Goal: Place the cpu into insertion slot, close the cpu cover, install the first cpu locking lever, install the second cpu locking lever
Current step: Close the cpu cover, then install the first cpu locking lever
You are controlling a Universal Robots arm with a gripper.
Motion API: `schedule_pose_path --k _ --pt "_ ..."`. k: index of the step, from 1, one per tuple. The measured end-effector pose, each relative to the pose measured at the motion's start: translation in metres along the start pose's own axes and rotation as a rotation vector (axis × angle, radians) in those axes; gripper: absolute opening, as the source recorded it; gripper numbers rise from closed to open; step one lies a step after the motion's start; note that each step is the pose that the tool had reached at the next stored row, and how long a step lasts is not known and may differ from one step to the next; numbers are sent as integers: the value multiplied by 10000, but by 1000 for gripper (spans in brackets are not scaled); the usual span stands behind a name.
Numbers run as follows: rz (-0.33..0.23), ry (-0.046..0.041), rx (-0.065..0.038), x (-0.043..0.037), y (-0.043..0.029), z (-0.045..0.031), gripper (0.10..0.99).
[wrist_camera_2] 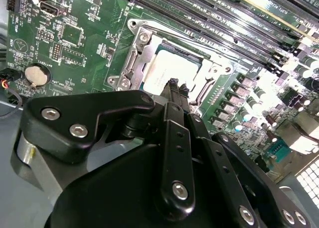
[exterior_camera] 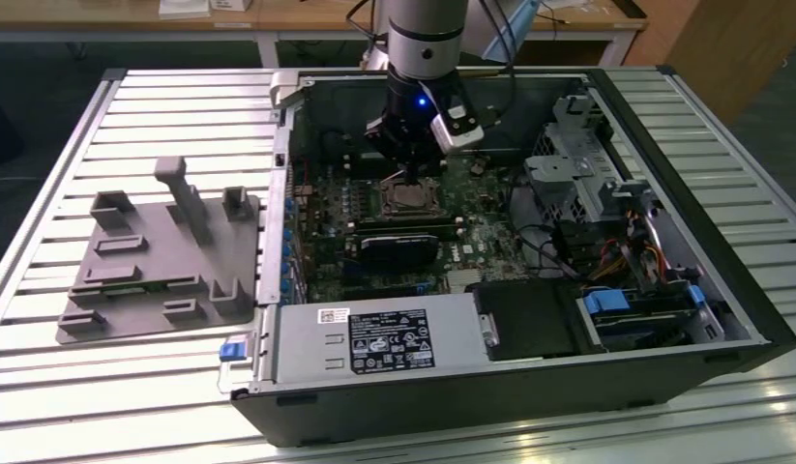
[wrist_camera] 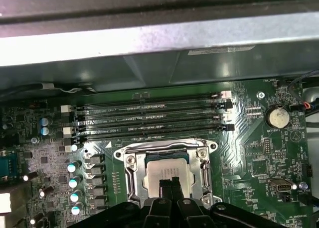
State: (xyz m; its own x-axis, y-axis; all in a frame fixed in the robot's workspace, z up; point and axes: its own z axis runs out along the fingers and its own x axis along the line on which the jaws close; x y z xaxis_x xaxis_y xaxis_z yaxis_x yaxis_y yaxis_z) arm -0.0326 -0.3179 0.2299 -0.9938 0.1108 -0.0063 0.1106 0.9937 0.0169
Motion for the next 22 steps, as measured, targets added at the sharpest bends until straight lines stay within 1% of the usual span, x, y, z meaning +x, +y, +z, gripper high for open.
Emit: schedule_pose_path --k 13,16,18,19,20,21,22 --pt "-35 4 -7 0 -1 -9 102" --pt "-36 13 -127 0 0 -19 102" --pt "-37 17 -261 0 0 -20 102" --pt "-36 -2 -286 1 0 -20 102" --pt "-38 -60 -300 4 0 -20 102" --pt "-41 -127 -311 9 -1 -20 102" --pt "-45 -223 -331 17 -2 -19 102"
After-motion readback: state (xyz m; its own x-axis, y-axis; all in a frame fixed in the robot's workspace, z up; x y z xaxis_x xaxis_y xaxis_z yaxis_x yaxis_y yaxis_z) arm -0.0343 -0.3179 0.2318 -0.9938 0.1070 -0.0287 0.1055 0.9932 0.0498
